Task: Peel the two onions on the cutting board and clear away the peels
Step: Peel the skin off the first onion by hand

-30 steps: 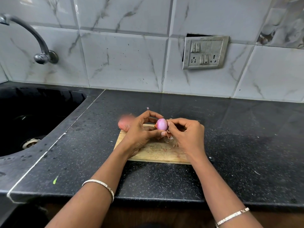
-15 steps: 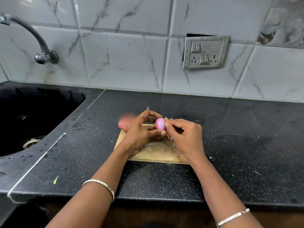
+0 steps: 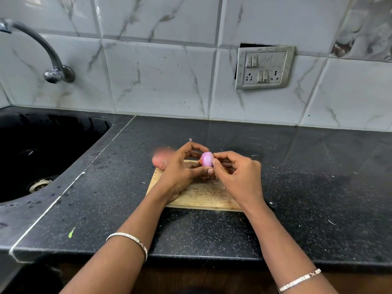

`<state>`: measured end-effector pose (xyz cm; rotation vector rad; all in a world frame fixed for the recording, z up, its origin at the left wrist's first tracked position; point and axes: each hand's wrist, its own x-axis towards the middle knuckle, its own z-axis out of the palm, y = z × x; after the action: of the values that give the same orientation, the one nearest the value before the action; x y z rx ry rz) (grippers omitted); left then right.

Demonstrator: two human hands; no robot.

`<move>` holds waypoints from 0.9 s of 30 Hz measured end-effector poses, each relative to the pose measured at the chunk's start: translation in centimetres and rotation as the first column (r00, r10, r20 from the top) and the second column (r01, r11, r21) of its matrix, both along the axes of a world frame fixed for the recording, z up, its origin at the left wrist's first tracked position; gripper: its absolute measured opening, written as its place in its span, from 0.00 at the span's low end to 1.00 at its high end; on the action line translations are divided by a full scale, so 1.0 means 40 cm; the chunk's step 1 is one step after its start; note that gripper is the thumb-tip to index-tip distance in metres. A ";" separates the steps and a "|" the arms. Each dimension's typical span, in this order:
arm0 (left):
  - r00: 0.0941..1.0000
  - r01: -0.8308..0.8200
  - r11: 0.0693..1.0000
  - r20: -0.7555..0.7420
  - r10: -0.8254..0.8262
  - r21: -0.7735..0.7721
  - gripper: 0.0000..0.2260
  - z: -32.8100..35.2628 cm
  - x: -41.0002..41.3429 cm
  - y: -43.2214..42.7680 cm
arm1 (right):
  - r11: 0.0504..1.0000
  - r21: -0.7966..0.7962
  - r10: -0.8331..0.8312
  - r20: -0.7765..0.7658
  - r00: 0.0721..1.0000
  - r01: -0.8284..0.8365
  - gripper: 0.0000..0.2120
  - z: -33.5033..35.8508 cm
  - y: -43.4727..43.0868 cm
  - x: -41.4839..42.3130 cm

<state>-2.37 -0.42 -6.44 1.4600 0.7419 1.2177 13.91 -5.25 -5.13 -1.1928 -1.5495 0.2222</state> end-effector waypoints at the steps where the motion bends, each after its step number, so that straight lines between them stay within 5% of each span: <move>1: 1.000 0.002 1.000 0.000 -0.002 -0.001 0.22 0.000 0.000 0.000 | 1.000 0.005 -0.002 0.007 1.000 0.002 0.05 0.000 -0.001 0.000; 16: 0.999 0.038 0.999 0.006 -0.038 -0.024 0.23 0.005 -0.002 -0.007 | 0.993 0.095 -0.078 0.112 0.991 0.068 0.04 -0.009 0.015 0.015; 27: 0.998 0.050 0.999 0.033 -0.050 -0.016 0.22 0.005 -0.003 -0.004 | 1.000 0.003 -0.002 -0.018 1.000 0.002 0.05 -0.003 0.008 0.009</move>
<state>-2.49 -0.59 -6.25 1.4333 0.6883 1.1918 14.29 -4.92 -5.26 -1.1864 -1.5329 0.2284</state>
